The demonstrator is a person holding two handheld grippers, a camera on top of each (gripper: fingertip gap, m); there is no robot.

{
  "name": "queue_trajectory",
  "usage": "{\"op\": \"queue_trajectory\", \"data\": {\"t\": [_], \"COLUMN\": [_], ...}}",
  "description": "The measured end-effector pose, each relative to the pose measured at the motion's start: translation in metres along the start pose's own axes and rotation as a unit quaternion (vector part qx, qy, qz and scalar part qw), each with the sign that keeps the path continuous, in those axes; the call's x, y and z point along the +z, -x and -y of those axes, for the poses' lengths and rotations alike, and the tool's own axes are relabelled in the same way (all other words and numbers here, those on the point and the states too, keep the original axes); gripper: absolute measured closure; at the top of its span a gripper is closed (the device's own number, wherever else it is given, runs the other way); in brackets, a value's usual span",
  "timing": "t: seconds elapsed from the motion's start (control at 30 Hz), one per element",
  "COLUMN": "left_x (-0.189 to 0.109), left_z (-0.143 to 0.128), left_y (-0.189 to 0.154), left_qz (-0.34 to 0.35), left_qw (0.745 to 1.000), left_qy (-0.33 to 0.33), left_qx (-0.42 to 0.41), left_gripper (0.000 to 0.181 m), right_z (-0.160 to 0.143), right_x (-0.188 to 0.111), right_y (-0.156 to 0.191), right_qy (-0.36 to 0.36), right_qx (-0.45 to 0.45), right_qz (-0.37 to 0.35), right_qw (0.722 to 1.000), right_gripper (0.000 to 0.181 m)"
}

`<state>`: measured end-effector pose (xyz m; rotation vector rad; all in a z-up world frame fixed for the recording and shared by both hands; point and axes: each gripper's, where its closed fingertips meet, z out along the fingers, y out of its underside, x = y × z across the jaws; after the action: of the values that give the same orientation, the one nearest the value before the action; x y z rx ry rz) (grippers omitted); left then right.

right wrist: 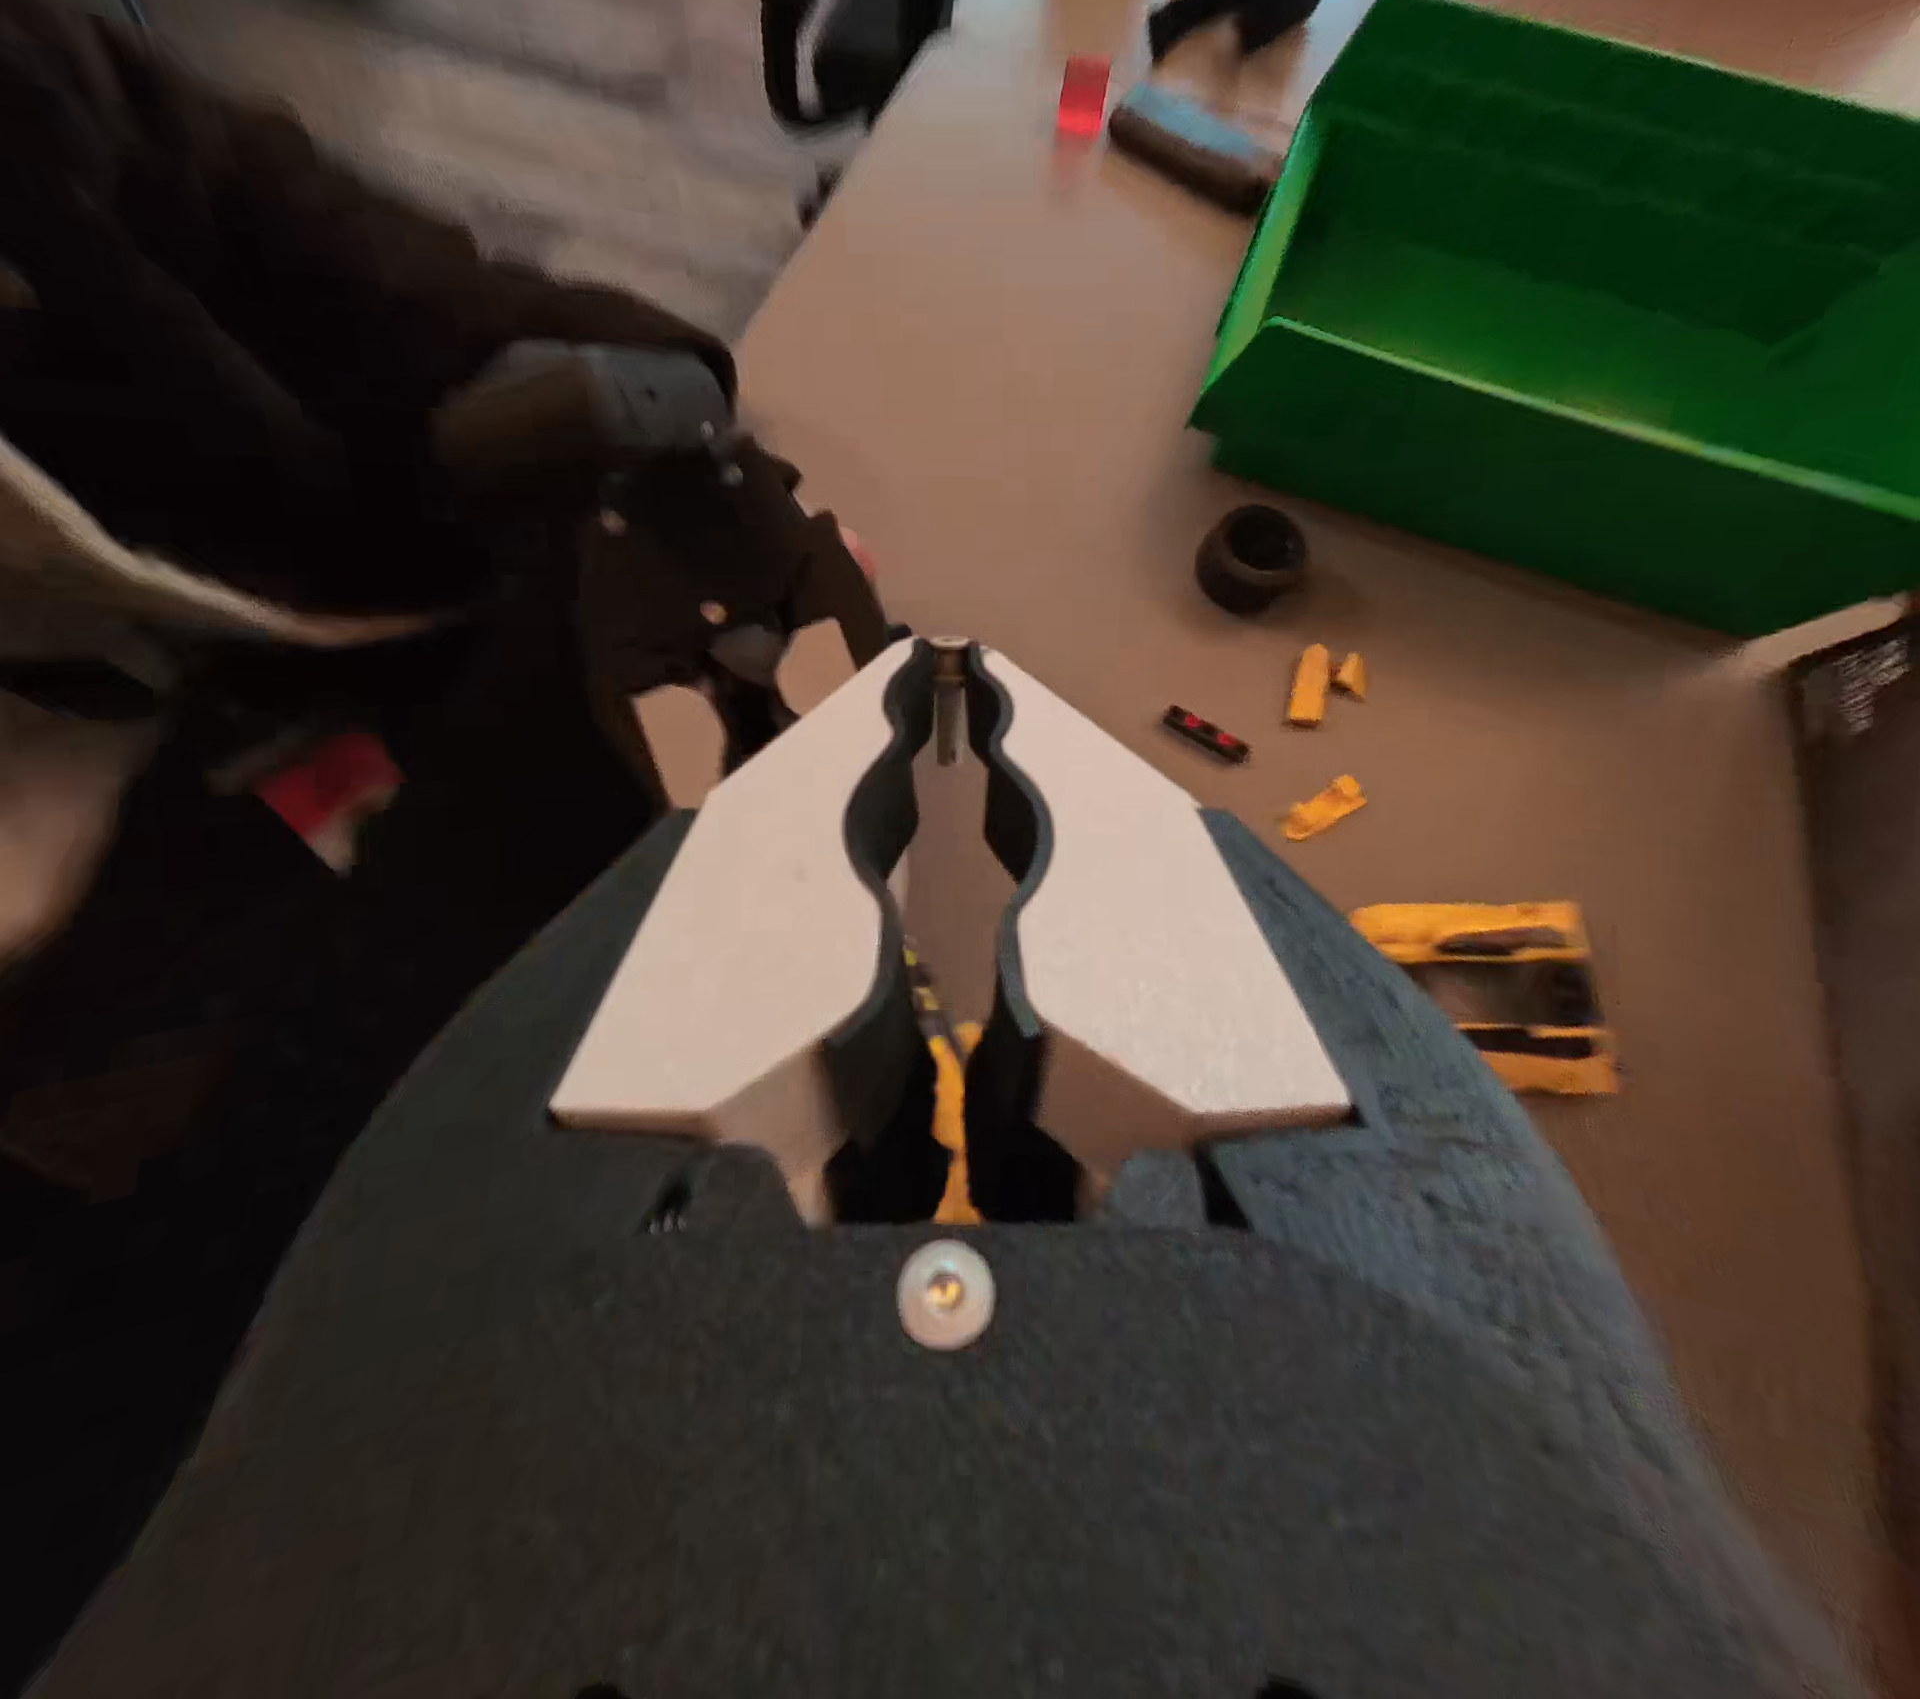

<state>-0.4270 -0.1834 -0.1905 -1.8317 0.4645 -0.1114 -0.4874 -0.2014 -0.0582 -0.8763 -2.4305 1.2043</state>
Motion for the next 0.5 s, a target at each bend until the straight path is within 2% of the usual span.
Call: {"op": "queue_trajectory", "data": {"t": [0.1,0.2,0.3,0.33,0.37,0.4,0.47,0.5], "left_x": [-0.002,-0.002,-0.002,-0.002,-0.002,-0.002,-0.002,-0.002], "left_z": [-0.002,-0.002,-0.002,-0.002,-0.002,-0.002,-0.002,-0.001], "left_y": [0.0,0.001,0.002,0.002,0.002,0.002,0.002,0.002], "left_qz": [0.004,-0.001,0.001,0.002,0.002,0.002,0.003,0.003], "left_qw": [1.0,1.0,1.0,1.0,1.0,1.0,1.0,1.0], "left_qy": [-0.001,-0.002,-0.003,-0.004,-0.004,-0.005,-0.007,-0.007], "left_qx": [-0.009,-0.022,-0.023,-0.024,-0.026,-0.026,-0.027,-0.027], "left_gripper": [0.154,0.154,0.154,0.154,0.155,0.154,0.155,0.154], "right_z": [-0.002,-0.007,-0.012,-0.019,-0.032,-0.052,-0.111,-0.148], "right_x": [-0.032,-0.07,-0.122,-0.138,-0.15,-0.157,-0.182,-0.205], "right_y": [0.0,0.016,0.038,0.046,0.052,0.055,0.057,0.057], "right_qy": [-0.127,-0.256,-0.38,-0.404,-0.408,-0.392,-0.321,-0.283], "right_qx": [0.151,0.267,0.302,0.306,0.31,0.31,0.304,0.311], "right_qz": [0.033,0.106,0.152,0.148,0.117,0.057,-0.114,-0.208], "right_qw": [0.98,0.923,0.861,0.849,0.85,0.864,0.89,0.883], "right_gripper": [0.177,0.176,0.176,0.176,0.176,0.176,0.176,0.176]}}
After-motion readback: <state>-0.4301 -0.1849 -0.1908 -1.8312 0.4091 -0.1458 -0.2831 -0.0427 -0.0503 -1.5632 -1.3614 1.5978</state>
